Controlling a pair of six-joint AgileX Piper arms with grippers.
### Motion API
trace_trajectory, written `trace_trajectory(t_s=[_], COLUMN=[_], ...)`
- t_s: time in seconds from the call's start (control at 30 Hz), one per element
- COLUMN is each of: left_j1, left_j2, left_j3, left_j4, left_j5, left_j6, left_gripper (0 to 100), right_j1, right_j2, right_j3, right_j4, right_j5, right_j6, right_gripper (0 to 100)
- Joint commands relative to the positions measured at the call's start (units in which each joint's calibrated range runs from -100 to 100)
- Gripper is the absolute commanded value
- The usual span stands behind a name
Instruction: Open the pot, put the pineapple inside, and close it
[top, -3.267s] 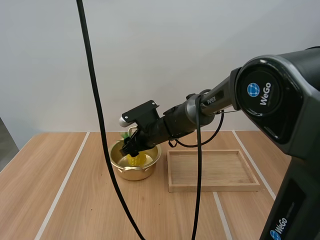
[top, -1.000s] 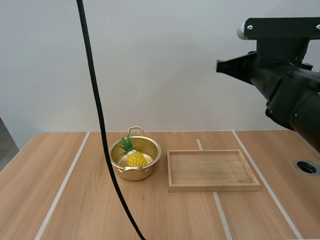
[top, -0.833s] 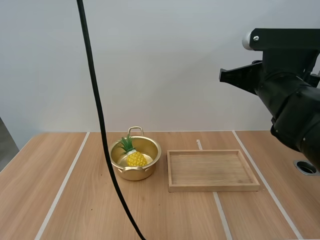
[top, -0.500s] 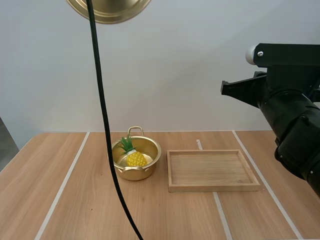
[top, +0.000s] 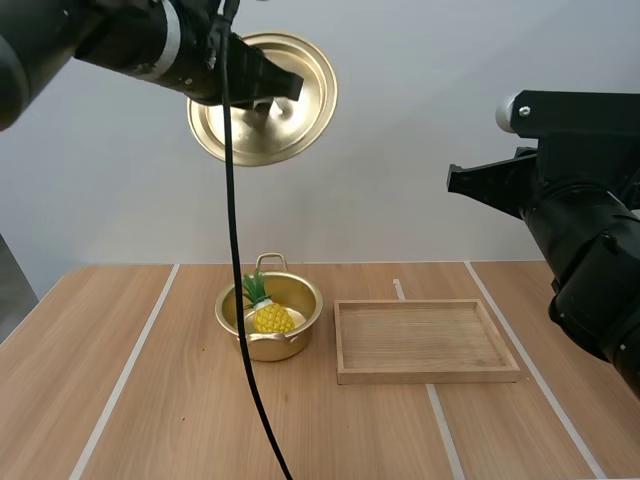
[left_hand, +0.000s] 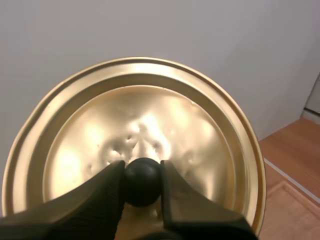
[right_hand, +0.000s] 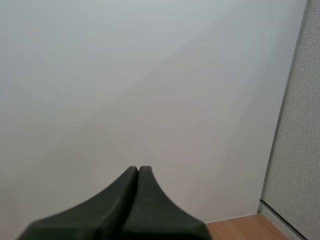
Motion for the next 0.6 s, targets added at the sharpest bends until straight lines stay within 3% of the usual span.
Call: trace_trajectory(t_s=[0.0,0.27,0.57], left_j1=[-0.13,-0.13,-0.13], left_j2=[1.9,3.3,3.3], left_j3=[0.3,10.3,25.6], left_j4=[0.1,0.6,-0.5], left_j5=[3.1,1.4,-11.7], left_j6=[-0.7,2.5,7.9], left_gripper=[0,0,0], right_j1=[-0.2,-0.2,-0.2], right_j2=[-0.6,-0.6,-0.6], right_j3=[0.1,0.1,0.1], right_j4=[0.2,0.2,0.2], right_j5=[-0.9,-0.9,-0.9], right_j6=[-0.4,-0.4,-0.4], right_gripper=[0,0,0])
